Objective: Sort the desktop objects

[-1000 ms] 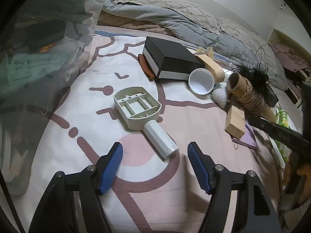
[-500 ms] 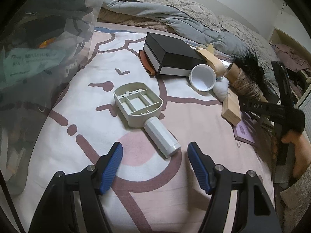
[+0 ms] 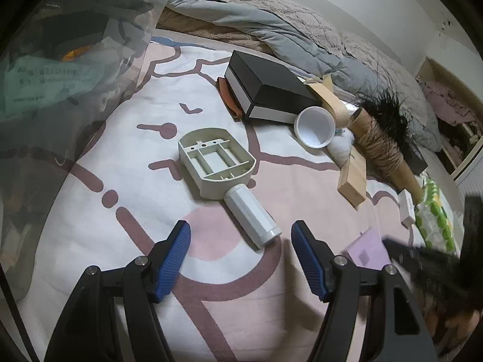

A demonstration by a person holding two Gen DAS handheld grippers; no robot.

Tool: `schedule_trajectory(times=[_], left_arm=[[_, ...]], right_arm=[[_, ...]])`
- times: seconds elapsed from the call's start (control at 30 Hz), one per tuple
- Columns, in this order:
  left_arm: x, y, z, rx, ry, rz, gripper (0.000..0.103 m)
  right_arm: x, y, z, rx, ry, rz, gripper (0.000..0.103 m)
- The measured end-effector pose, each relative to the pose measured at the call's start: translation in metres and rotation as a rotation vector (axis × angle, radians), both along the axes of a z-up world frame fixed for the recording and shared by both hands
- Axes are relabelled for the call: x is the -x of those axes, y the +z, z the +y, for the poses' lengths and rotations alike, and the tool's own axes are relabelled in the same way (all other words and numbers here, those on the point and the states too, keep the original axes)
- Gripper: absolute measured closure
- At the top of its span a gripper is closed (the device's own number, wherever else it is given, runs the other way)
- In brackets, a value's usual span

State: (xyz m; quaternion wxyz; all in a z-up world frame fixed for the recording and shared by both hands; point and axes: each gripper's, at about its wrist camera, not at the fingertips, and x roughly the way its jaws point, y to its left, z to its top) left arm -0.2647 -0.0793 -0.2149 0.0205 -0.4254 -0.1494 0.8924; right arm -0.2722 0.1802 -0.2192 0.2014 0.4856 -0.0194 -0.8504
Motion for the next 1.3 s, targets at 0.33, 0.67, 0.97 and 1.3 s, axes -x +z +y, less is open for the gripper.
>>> schedule_trajectory(times=[0.33,0.67,0.97,1.3], left_arm=[[0.015,-0.004,0.007,0.048,0.003,-0.005,0.039],[0.007,0.002,0.007,0.029,-0.017,0.014,0.080],[-0.026,0.003,0.023,0.046,-0.076,-0.020,0.083],[-0.035,0.003,0.064,0.098,-0.181,-0.024,0.083]], right_arm=[[-0.048,0.001,0.010,0.114,-0.055,-0.056,0.091],[-0.045,-0.004,0.016,0.168,-0.068,-0.063,0.090],[-0.040,-0.004,0.016,0.194,-0.068,-0.083,0.090],[-0.019,0.002,0.015,0.141,-0.112,-0.071,0.090]])
